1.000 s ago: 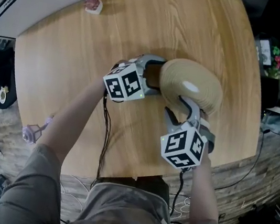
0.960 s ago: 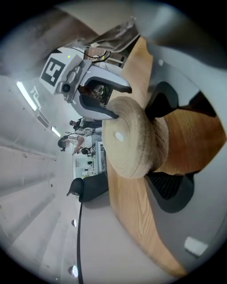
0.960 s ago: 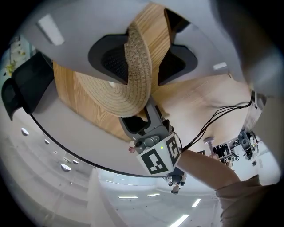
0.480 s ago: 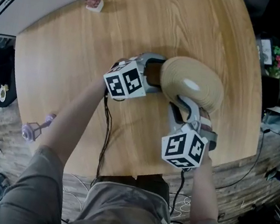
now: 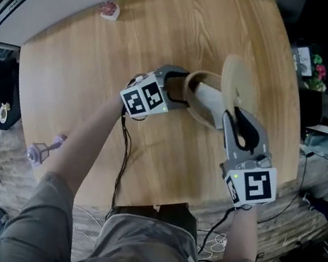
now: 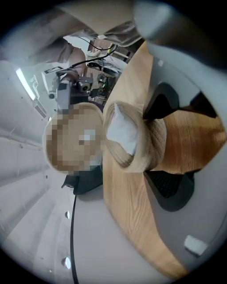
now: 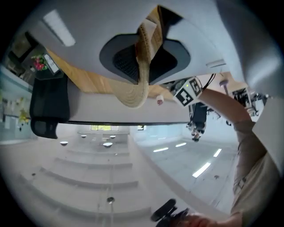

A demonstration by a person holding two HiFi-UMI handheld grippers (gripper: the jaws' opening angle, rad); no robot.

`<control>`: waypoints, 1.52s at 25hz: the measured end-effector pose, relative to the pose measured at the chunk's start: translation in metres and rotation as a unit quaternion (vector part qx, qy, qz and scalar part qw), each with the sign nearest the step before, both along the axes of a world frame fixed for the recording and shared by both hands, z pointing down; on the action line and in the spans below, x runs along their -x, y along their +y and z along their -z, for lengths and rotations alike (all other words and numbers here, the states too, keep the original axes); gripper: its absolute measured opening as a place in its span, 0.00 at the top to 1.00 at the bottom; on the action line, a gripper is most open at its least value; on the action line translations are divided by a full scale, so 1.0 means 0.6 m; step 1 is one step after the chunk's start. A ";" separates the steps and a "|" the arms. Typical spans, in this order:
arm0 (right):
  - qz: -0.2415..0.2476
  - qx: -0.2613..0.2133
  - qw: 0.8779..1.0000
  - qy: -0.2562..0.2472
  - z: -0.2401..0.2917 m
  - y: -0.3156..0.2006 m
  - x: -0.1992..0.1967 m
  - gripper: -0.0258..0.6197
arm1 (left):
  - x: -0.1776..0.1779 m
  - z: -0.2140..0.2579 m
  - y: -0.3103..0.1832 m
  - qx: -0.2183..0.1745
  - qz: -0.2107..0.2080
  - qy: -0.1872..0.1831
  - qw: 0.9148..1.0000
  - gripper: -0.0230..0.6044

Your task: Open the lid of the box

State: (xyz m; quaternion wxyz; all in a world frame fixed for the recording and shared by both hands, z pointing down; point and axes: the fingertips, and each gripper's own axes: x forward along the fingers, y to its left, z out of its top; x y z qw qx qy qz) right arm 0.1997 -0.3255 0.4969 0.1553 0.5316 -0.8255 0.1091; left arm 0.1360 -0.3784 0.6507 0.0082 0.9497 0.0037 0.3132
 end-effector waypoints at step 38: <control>-0.082 -0.224 0.962 -0.136 0.448 0.143 -0.062 0.84 | 0.173 0.487 0.056 -0.094 0.264 0.171 0.945 0.61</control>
